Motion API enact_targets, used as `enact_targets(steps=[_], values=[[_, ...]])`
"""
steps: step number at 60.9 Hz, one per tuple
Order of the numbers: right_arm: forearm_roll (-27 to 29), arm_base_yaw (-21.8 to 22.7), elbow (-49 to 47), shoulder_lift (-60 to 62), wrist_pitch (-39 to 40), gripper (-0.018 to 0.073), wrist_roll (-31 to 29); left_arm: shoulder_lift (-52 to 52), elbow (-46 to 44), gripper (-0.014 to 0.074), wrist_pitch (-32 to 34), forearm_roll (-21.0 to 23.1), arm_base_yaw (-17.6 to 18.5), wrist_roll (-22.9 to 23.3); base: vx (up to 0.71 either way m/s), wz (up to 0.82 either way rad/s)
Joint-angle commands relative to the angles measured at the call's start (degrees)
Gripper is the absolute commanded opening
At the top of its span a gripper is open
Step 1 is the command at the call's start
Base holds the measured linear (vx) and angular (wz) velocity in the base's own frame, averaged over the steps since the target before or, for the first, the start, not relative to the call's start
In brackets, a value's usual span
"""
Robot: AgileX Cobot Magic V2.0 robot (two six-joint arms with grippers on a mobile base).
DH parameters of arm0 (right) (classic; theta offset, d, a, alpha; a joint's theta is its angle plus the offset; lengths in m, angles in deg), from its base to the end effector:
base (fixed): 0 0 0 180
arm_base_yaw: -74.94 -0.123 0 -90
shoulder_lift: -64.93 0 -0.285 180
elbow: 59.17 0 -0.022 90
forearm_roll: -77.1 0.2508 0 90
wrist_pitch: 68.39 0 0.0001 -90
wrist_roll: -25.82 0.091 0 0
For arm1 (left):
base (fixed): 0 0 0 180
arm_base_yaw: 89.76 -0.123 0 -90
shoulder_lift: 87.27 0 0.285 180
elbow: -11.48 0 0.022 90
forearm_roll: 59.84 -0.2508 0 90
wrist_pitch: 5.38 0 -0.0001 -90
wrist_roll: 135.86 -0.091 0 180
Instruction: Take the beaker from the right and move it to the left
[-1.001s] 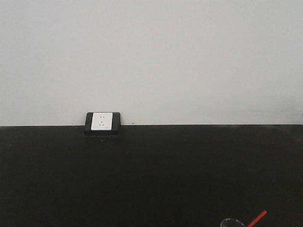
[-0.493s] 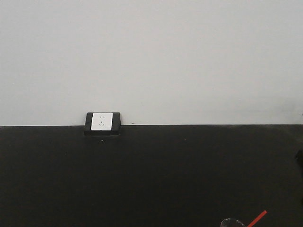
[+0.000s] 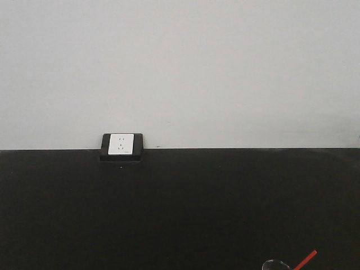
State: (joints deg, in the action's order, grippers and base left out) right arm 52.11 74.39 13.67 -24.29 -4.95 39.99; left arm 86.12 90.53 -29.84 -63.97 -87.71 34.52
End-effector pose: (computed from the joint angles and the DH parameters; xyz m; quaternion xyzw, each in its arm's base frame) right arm 0.1767 0.0361 0.1601 -0.1103 0.7587 0.1645 0.6206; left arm 0.0508 0.0009 0.1654 0.1015 0.8131 0.0687 0.5691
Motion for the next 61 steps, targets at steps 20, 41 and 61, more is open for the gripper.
enact_targets(steps=[20,41,61], values=[[-2.5,0.2,-2.26,-16.75,13.6,0.0554,-7.13,0.36,1.06,-0.0006,4.41,-0.01,0.36,0.06,0.0,0.0],[-4.3,0.2,-9.72,-23.28,13.6,0.0554,-5.99,0.36,1.06,-0.0006,4.41,-0.01,0.36,0.06,0.0,0.0],[-6.67,0.2,-17.21,-28.55,13.6,0.0554,-5.77,0.36,1.06,-0.0006,4.41,-0.01,0.36,0.06,0.0,0.0]])
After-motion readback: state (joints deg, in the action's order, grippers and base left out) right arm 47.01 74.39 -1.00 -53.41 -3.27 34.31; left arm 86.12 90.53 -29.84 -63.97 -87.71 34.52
